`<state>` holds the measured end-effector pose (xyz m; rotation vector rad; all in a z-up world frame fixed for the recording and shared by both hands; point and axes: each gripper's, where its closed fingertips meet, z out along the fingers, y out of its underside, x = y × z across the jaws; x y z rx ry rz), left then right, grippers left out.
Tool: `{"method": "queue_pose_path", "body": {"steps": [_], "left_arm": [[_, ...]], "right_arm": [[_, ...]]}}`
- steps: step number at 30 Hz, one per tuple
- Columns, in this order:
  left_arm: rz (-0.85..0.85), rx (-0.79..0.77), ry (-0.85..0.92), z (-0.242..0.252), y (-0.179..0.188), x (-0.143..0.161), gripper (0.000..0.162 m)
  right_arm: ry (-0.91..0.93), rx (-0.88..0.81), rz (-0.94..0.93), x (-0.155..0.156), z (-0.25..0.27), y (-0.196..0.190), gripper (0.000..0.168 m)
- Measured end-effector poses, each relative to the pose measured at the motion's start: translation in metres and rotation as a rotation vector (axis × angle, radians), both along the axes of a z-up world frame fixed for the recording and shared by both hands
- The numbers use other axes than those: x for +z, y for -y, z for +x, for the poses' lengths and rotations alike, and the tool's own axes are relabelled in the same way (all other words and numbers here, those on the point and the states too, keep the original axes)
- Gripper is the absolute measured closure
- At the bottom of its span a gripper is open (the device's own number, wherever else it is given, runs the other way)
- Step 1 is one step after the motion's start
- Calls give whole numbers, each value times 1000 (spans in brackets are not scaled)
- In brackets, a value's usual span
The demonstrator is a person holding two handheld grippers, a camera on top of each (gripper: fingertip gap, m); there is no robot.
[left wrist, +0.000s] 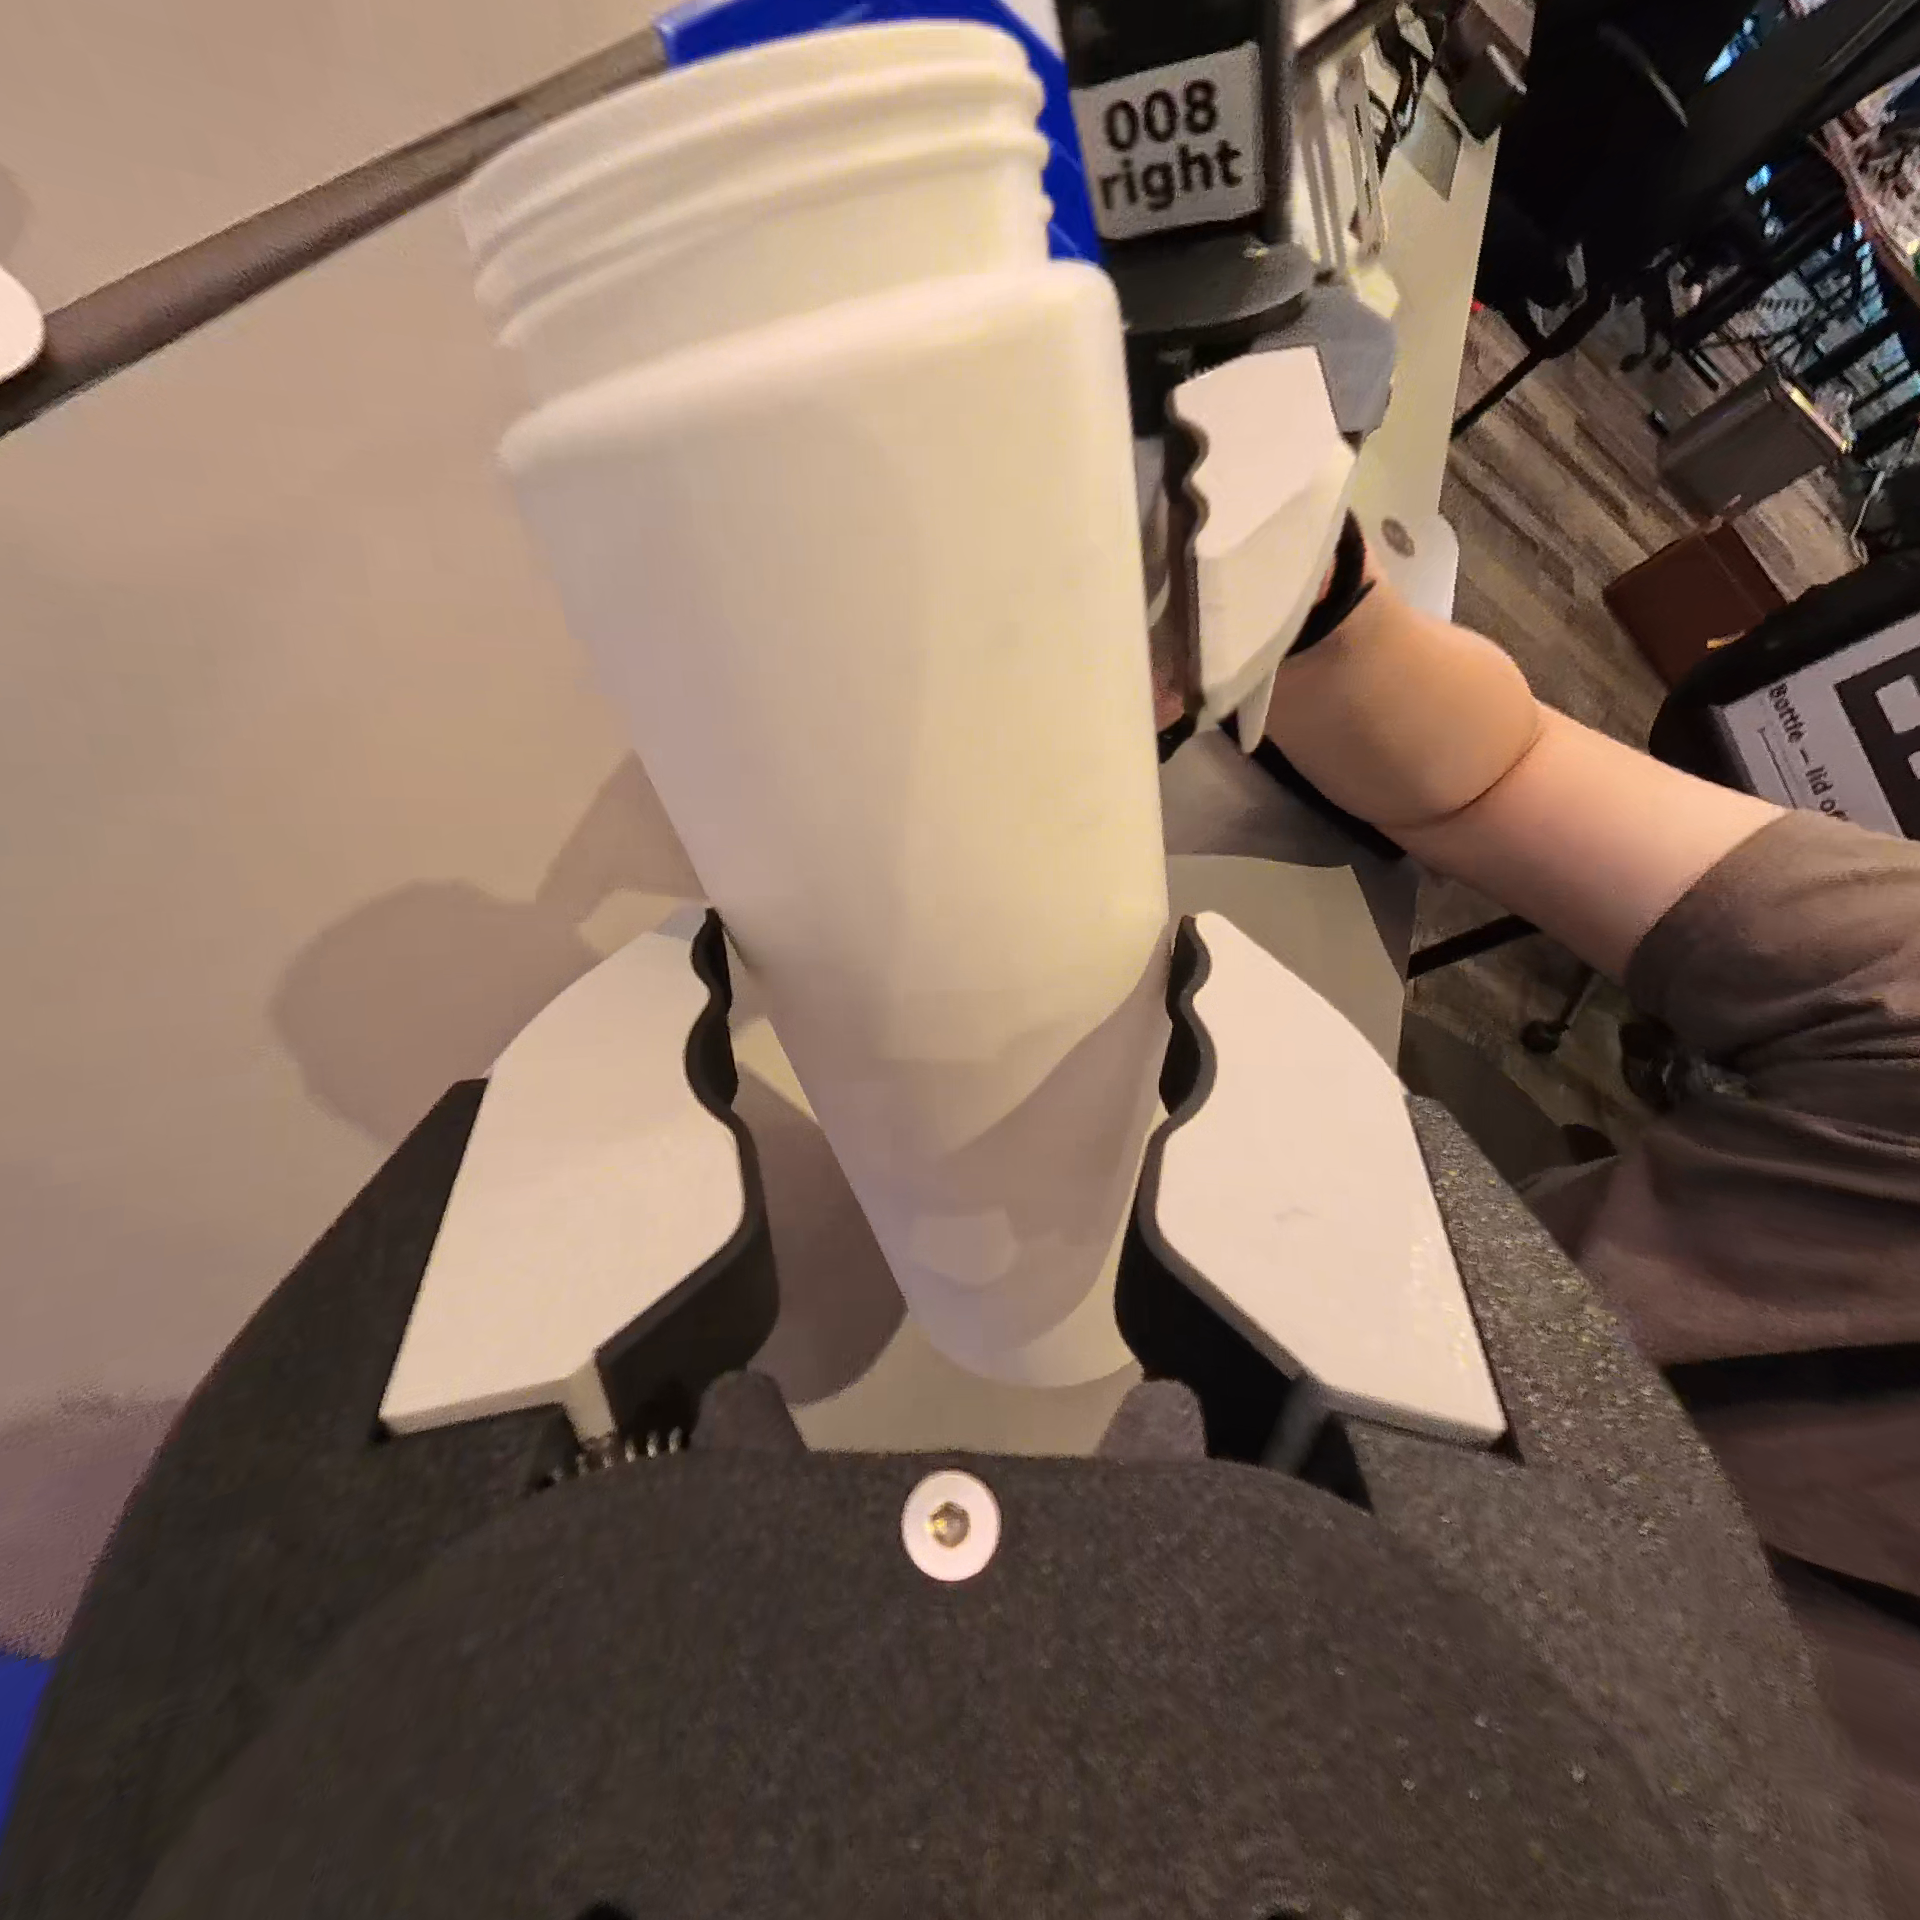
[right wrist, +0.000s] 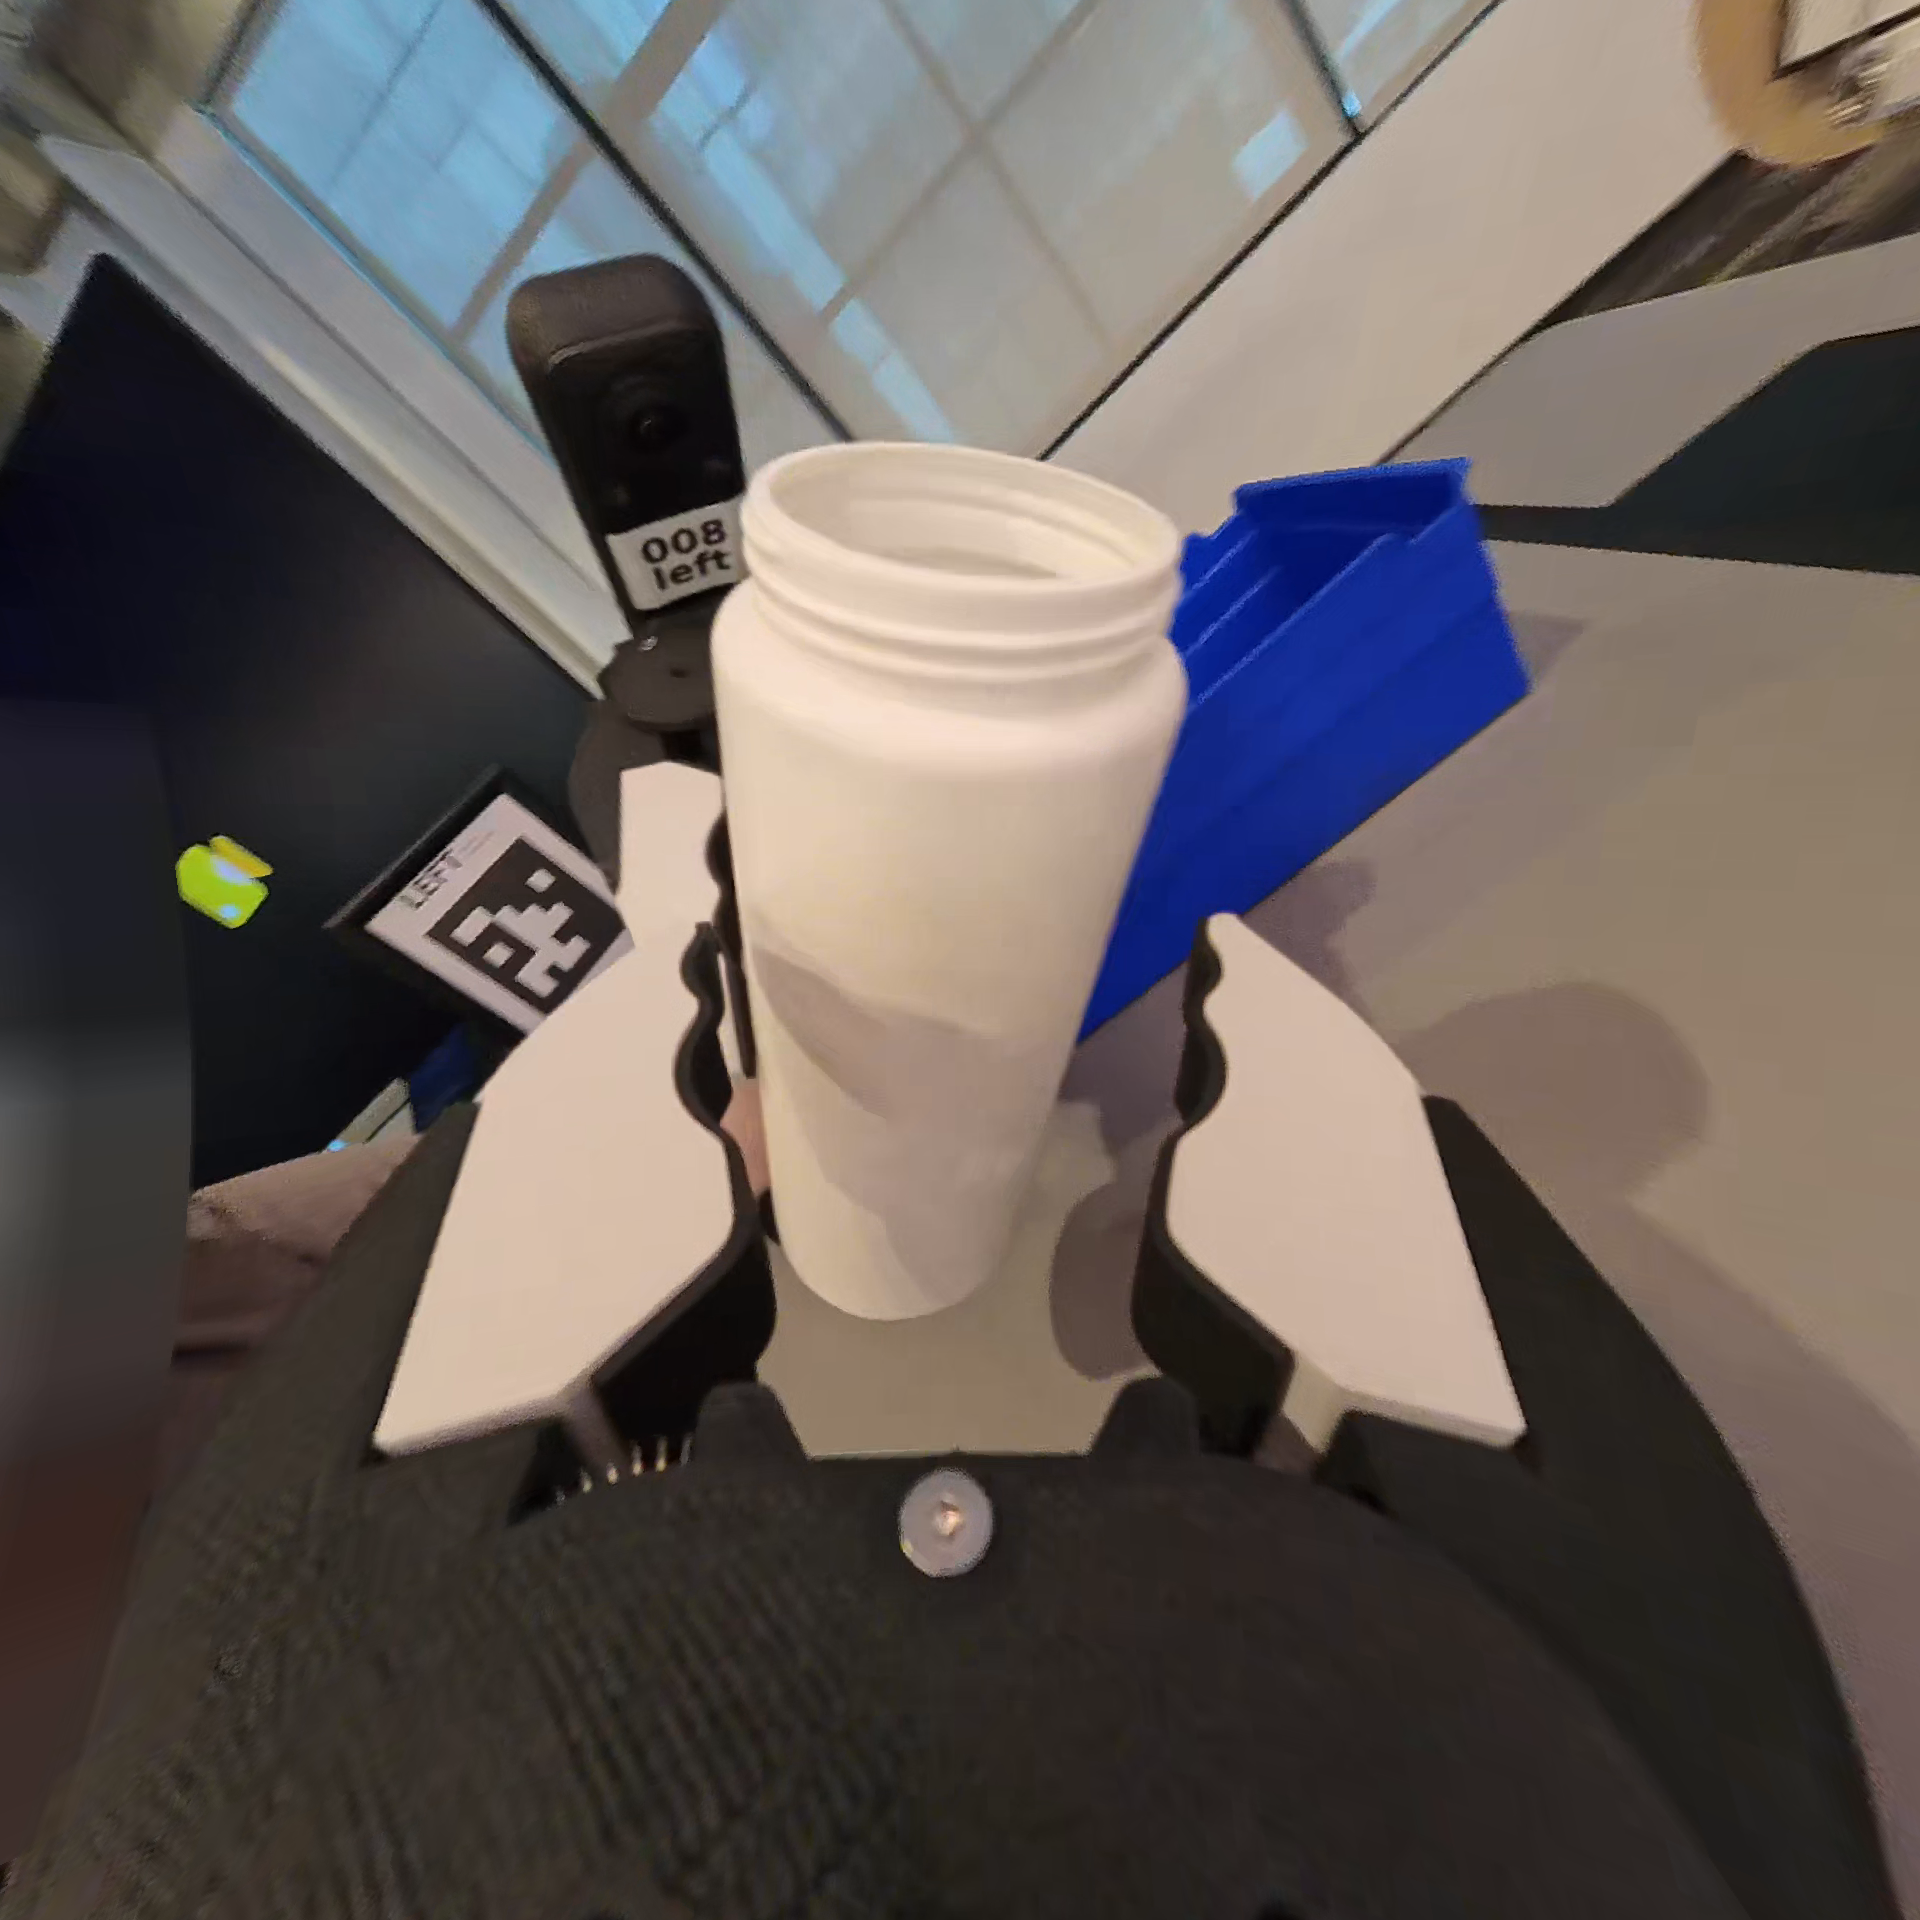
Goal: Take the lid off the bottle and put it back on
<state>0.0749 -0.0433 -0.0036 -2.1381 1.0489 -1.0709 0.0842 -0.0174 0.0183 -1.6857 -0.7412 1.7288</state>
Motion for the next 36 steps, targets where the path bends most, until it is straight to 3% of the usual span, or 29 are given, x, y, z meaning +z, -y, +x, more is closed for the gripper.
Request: {"method": "queue_pose_path", "body": {"steps": [4, 11, 13, 36], "left_arm": [[90, -39, -40, 13, -1, -11, 81], [390, -16, -173, 27, -22, -36, 83], [430, 27, -218, 25, -33, -46, 83], [396, 136, -149, 22, -51, -59, 84]], "right_arm": [[51, 51, 125, -8, -1, 5, 91], [287, -32, 657, -22, 10, -3, 92], [376, -71, 728, -30, 10, -9, 94], [465, -116, 595, -51, 18, -26, 100]]}}
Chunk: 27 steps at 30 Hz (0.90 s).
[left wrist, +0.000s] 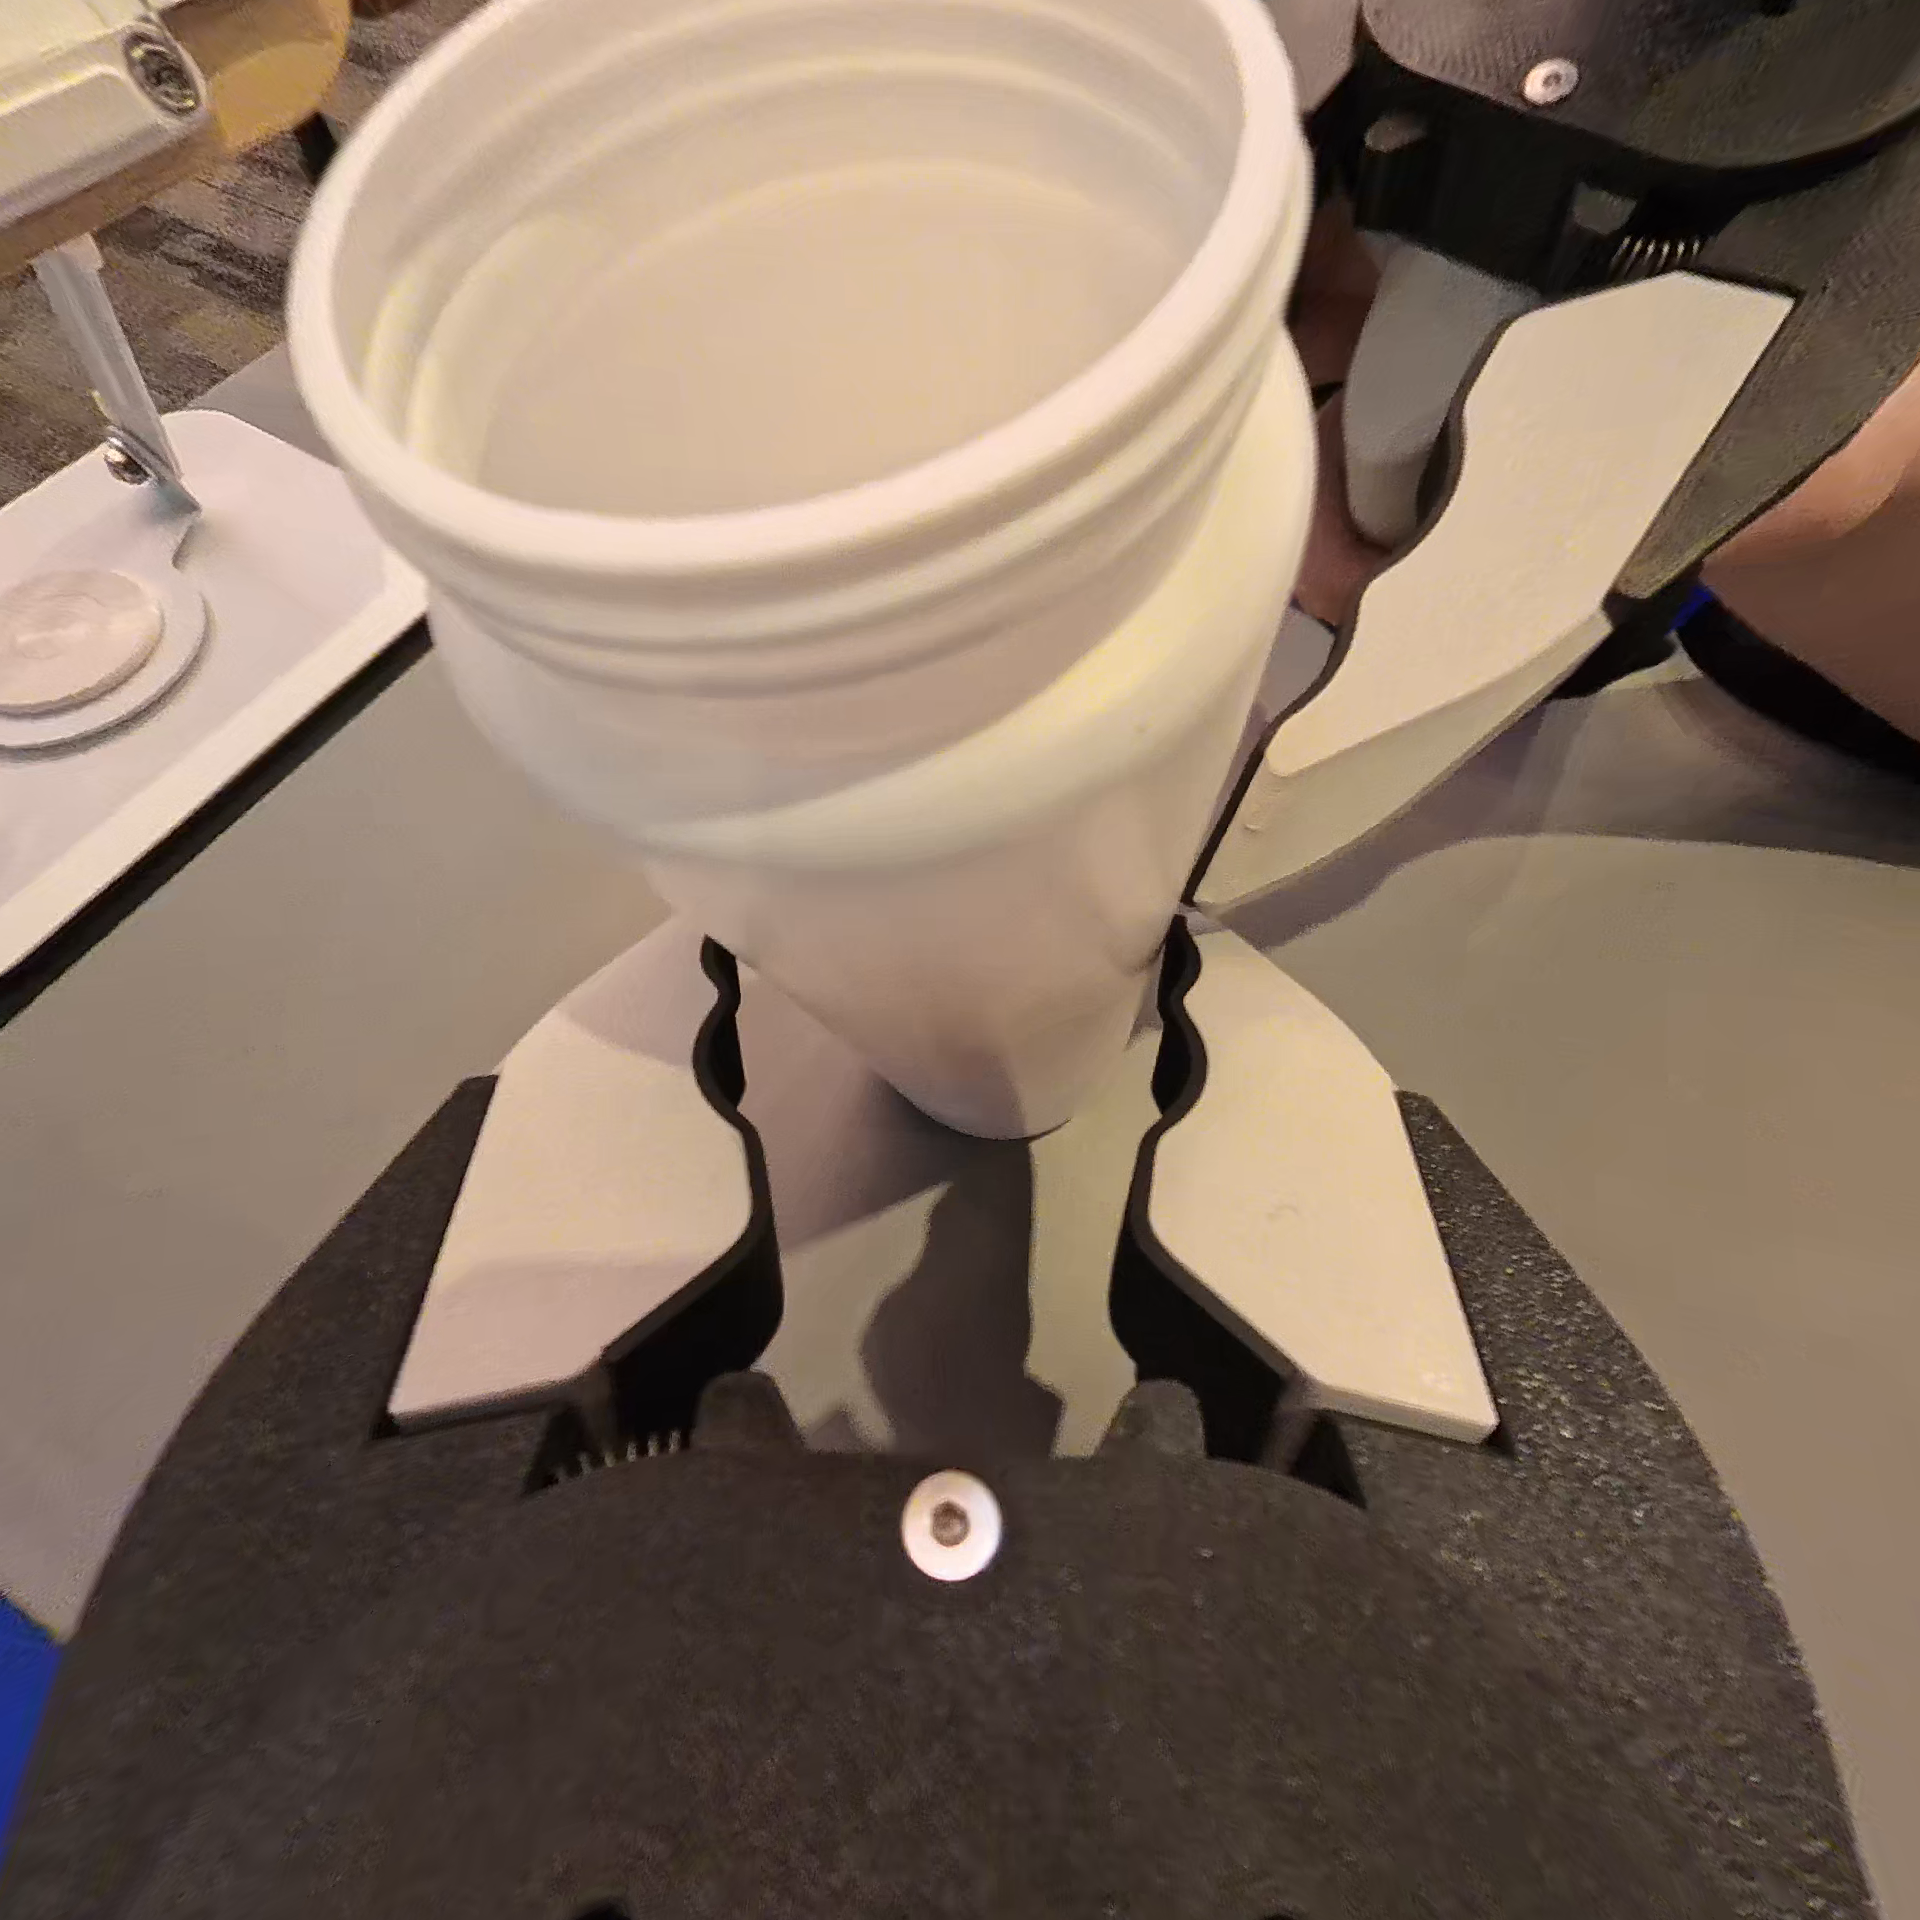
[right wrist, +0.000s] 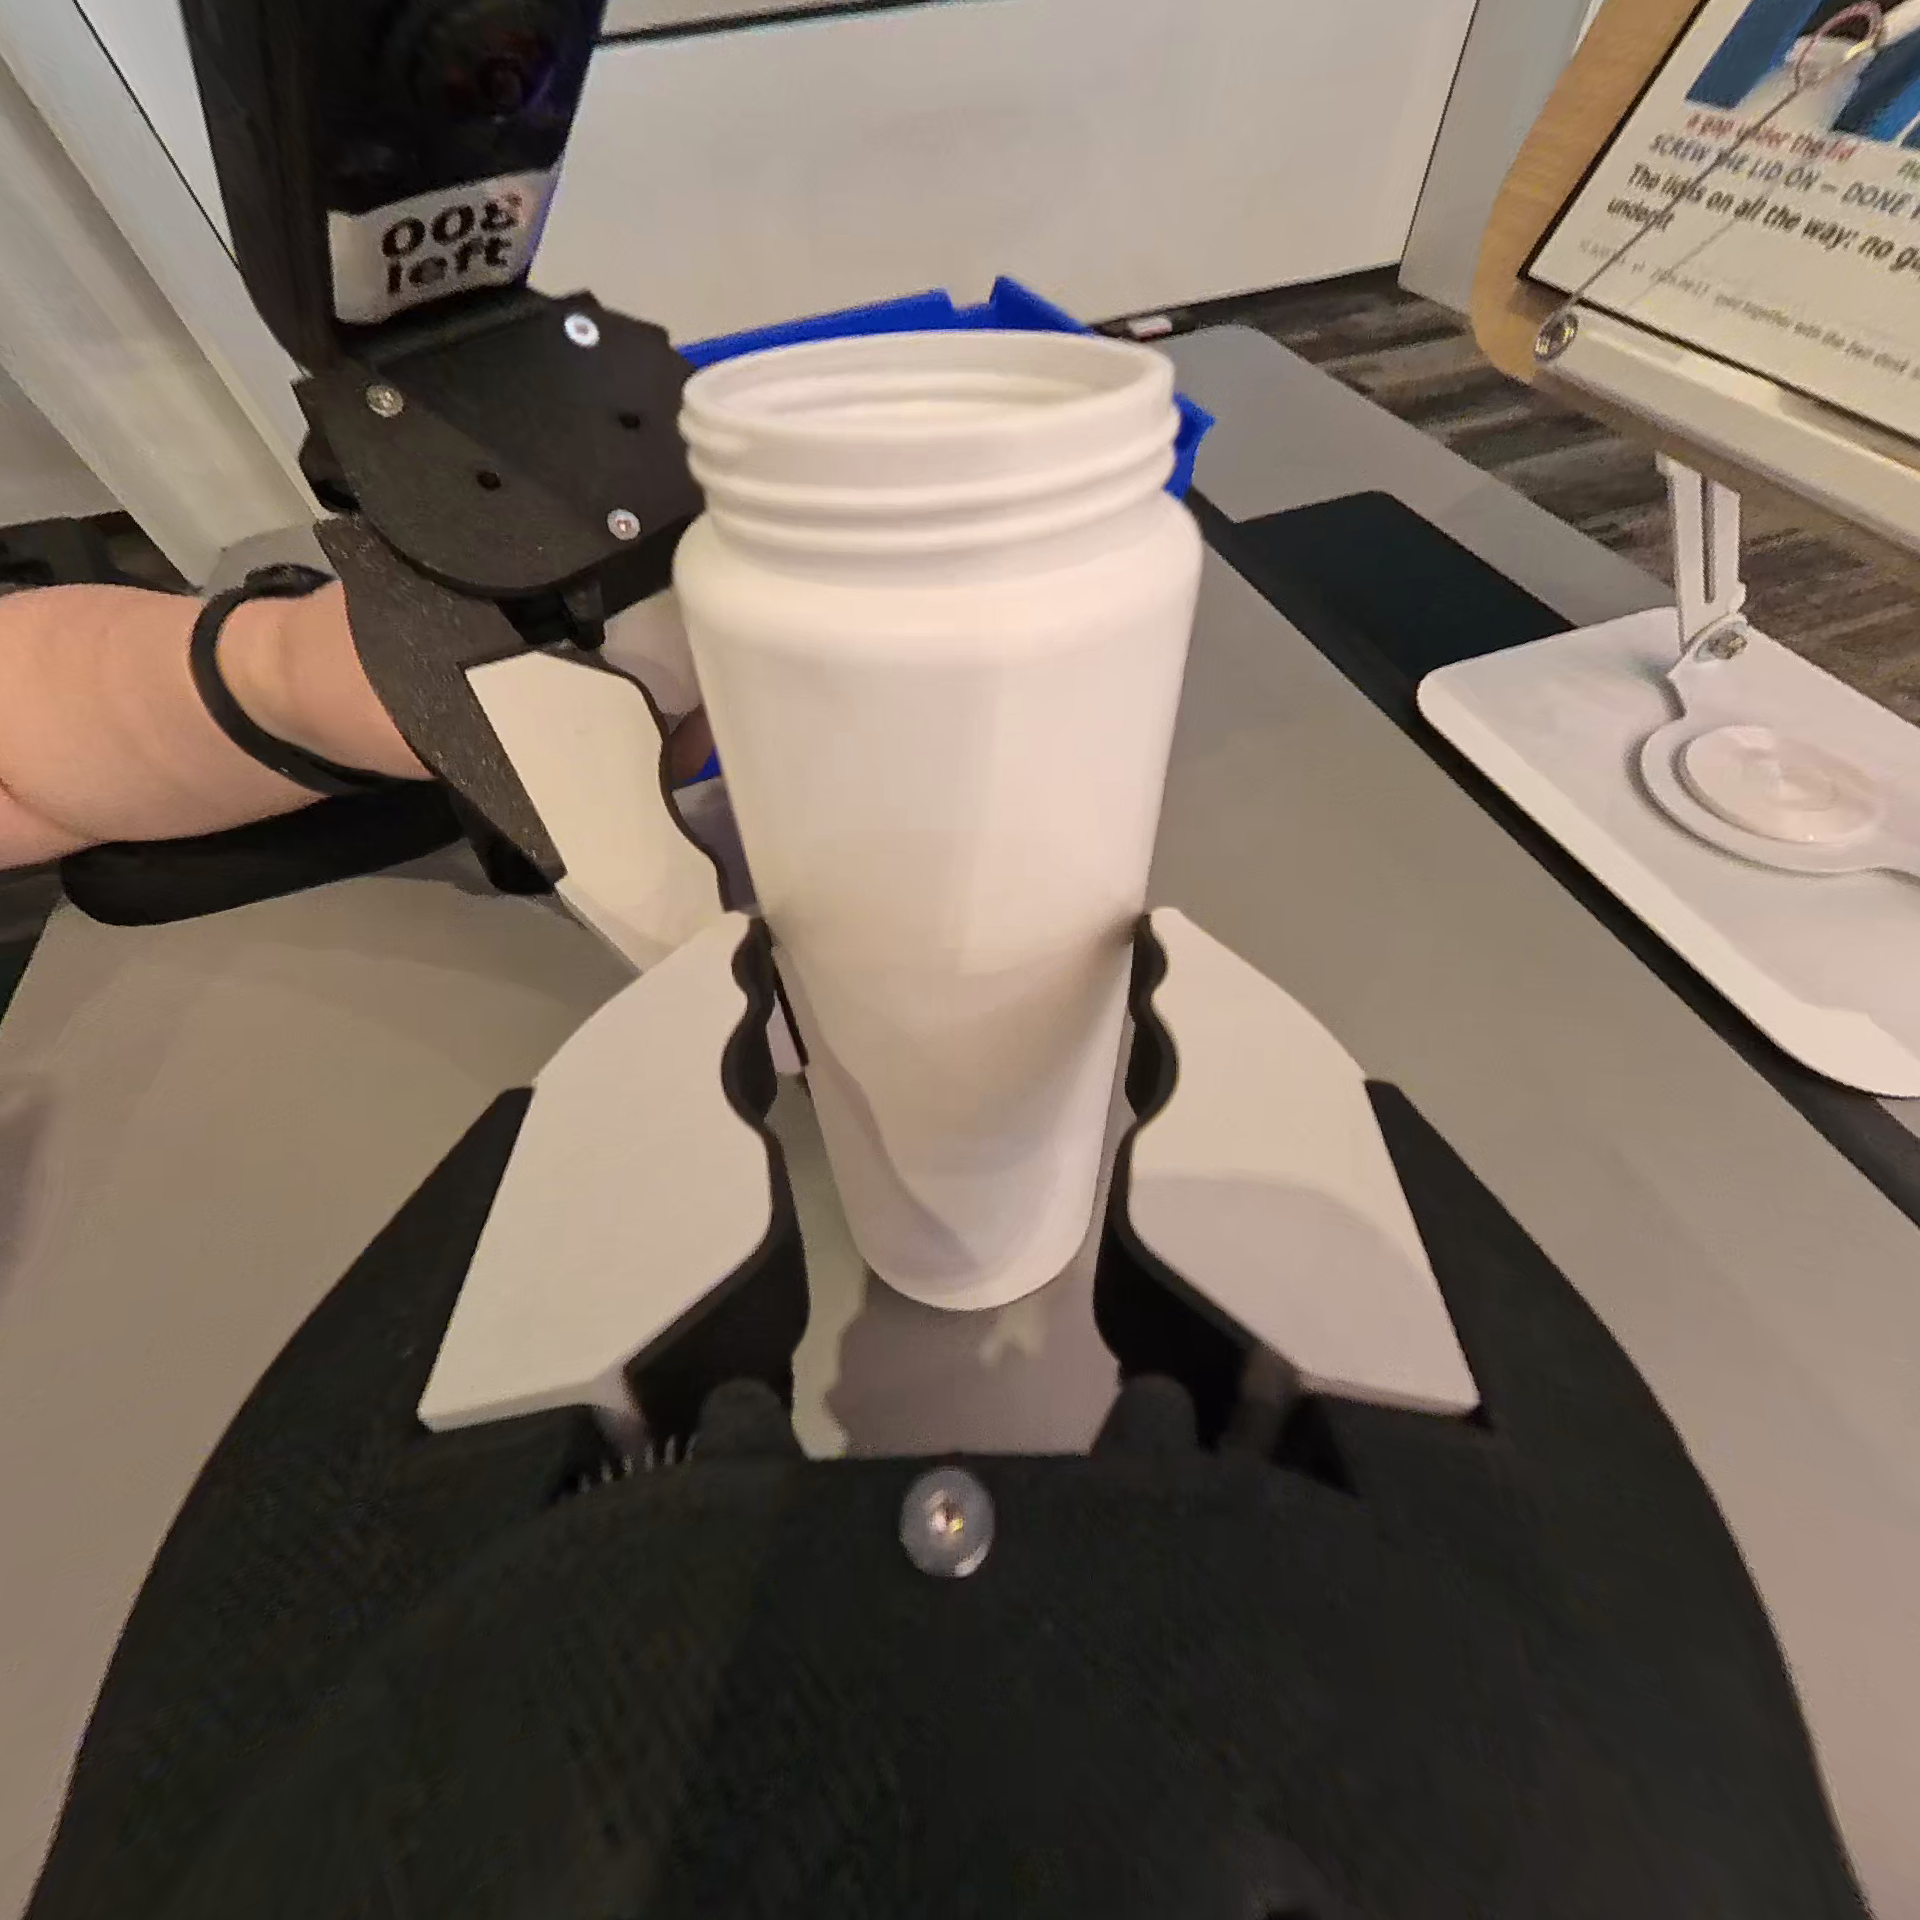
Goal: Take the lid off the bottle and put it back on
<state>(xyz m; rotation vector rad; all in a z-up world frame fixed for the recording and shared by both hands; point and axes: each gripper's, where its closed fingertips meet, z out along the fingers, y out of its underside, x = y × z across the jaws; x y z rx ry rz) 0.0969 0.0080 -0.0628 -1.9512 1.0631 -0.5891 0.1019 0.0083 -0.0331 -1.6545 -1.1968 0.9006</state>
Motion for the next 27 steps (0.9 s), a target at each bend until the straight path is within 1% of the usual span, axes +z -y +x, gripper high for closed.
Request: {"method": "queue_pose_path", "body": {"steps": [3, 6, 8, 9, 10, 17, 19, 20, 22, 24, 27], "left_arm": [[-23, 4, 40, 1, 0, 1, 85], [-19, -6, 40, 2, 1, 0, 85], [-10, -3, 24, 1, 0, 0, 85], [-8, -1, 20, 0, 0, 1, 85], [-8, -2, 24, 0, 0, 2, 85], [-29, -20, 32, -1, 4, 6, 86], [-18, -36, 28, -2, 5, 10, 82], [-14, -44, 12, -3, 6, 12, 77], [-23, -59, -46, -8, 8, 12, 59], [-20, -63, -93, -17, 8, 14, 57], [21, -70, -131, -31, 7, 26, 59]], "right_arm": [[52, -8, -2, -4, 3, 1, 102], [105, -12, -22, -7, 7, 2, 104], [174, -8, -46, -14, 12, 4, 111], [190, -6, -48, -15, 13, 4, 116], [195, -7, -51, -16, 13, 4, 117], [232, 0, -54, -21, 12, 6, 116], [236, 2, -52, -21, 12, 7, 116], [236, 2, -50, -20, 12, 7, 115], [238, 0, -45, -20, 13, 7, 115], [235, -1, -42, -18, 13, 7, 115], [244, -2, -39, -15, 15, 7, 114]]}}
